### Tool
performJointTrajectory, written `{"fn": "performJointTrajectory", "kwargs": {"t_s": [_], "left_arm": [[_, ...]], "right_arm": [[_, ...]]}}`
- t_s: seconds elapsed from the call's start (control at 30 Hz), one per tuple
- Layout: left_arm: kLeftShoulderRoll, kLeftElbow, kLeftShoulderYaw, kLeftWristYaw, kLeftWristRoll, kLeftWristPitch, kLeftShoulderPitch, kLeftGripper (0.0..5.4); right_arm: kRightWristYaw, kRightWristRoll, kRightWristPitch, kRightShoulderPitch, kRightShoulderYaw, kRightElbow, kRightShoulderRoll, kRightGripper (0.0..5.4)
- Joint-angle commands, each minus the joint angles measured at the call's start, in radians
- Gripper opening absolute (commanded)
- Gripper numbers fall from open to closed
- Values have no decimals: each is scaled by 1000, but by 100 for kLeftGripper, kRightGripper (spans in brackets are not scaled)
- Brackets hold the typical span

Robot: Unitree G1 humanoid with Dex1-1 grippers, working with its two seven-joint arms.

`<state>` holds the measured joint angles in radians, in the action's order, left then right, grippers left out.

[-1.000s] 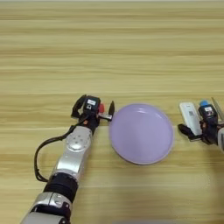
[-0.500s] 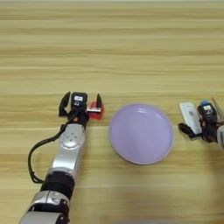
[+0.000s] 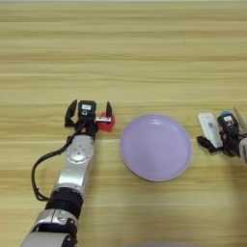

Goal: Move the objects on the table

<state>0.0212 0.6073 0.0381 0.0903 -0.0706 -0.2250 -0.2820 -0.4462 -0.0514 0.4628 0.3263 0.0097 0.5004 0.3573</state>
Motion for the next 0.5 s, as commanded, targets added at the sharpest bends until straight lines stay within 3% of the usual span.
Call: {"fn": "performJointTrajectory", "kwargs": {"t_s": [0.03, 0.5], "left_arm": [[0, 2, 9, 8, 9, -7, -11, 540], [-1, 8, 12, 6, 10, -9, -15, 540]], "right_arm": [[-14, 30, 15, -9, 35, 29, 11, 466], [-15, 32, 7, 0, 45, 48, 10, 316]]}}
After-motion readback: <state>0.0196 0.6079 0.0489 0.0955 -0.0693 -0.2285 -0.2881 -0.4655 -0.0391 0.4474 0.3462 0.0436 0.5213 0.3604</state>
